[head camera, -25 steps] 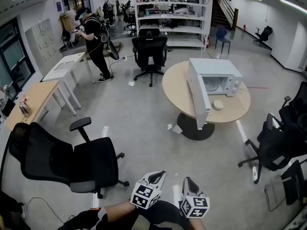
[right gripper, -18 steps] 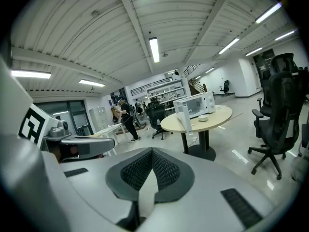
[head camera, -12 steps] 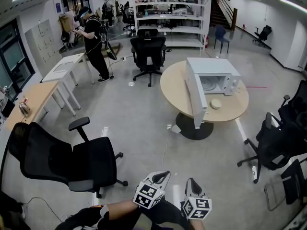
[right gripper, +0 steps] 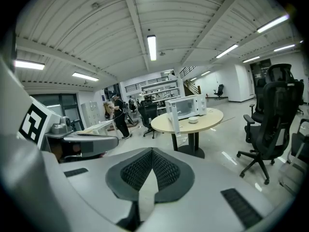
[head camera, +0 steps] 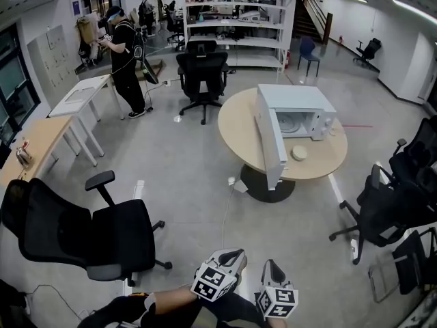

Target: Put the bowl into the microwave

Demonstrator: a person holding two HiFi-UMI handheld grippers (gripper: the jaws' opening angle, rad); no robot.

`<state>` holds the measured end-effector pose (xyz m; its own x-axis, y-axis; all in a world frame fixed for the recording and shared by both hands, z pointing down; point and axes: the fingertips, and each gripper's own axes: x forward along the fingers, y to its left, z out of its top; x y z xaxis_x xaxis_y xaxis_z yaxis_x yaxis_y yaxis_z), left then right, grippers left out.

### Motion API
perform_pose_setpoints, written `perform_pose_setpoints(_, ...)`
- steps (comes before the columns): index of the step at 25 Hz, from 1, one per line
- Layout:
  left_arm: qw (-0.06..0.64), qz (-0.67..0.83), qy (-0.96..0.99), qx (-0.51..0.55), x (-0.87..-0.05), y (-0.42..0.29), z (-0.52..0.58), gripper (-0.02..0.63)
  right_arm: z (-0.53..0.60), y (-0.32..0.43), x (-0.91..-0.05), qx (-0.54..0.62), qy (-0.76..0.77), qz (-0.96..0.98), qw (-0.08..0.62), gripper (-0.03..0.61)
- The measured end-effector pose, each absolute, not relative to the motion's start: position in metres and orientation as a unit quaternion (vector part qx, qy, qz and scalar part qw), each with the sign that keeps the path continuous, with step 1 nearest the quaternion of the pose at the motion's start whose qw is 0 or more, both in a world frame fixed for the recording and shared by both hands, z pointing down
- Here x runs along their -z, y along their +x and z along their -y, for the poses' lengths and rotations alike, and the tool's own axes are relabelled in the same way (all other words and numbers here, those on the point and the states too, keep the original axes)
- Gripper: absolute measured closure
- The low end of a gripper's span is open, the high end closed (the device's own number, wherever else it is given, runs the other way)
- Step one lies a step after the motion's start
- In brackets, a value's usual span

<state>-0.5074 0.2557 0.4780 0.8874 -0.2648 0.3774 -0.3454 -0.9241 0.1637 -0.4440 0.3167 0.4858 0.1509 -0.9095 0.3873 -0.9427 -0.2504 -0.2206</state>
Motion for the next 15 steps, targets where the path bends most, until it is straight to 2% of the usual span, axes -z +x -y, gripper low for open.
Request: perform_pose_setpoints(15, 0.094, 0.124, 0.972, -0.178, -0.478, -0.406, -0.190, 0.568, -0.253, -0.350, -0.502, -0.245, 0.772, 0.584, 0.049, 0.563)
